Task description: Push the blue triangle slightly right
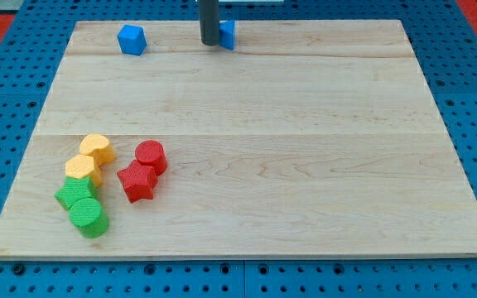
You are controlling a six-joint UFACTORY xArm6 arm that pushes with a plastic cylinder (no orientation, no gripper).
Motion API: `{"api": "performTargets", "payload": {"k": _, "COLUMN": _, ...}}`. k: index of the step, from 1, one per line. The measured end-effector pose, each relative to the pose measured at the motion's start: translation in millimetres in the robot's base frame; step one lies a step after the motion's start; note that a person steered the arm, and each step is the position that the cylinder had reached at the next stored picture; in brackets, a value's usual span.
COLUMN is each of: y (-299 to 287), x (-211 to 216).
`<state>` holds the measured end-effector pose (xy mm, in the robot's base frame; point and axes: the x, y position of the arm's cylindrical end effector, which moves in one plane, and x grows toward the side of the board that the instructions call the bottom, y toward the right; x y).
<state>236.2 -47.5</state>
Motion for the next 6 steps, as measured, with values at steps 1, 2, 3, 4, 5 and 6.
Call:
{"api": "performTargets", "payload": {"k": 1, "y": -1.1, "x": -9.4}}
{"api": "performTargets", "payload": {"k": 2, "y": -5.4, "x": -20.2}}
{"api": "performTargets", "payload": {"k": 3, "y": 18.3, "x": -18.7}}
{"api": "performTargets", "payload": {"k": 4, "y": 22.9, "x": -18.7}}
{"api": "performTargets", "payload": {"k": 5, "y": 35.4, "x": -18.7}}
{"api": "performTargets", "payload": {"k": 6, "y": 55.2, "x": -18.7}}
